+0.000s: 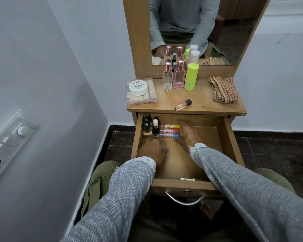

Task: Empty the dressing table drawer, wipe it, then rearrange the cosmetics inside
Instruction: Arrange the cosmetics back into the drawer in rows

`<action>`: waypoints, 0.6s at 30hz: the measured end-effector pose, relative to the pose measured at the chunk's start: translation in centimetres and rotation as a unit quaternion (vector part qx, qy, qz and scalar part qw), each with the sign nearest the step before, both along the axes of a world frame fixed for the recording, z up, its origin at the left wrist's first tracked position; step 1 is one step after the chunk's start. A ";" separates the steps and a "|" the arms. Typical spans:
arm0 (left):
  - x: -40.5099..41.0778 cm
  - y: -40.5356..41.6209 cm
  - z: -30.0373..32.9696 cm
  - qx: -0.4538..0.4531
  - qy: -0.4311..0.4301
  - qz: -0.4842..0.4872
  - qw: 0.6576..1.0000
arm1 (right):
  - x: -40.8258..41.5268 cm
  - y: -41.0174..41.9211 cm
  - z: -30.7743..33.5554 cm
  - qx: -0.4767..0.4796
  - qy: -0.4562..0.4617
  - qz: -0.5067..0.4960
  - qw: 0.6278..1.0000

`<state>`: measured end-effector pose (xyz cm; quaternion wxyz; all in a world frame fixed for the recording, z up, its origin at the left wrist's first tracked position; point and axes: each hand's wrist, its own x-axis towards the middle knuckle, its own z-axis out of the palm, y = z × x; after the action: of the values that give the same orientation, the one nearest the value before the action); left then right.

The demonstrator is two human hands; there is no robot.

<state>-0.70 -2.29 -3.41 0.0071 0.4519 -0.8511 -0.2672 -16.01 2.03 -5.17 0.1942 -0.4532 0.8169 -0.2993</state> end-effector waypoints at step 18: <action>-0.1 0.5 0.3 -0.011 -0.009 -0.050 0.999 | -1.1 -0.6 -0.8 0.049 0.048 0.034 0.997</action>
<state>-0.84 -1.82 -3.12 -0.0090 0.4114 -0.8755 -0.2534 -17.07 1.43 -5.94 0.1870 -0.4844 0.8231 -0.2300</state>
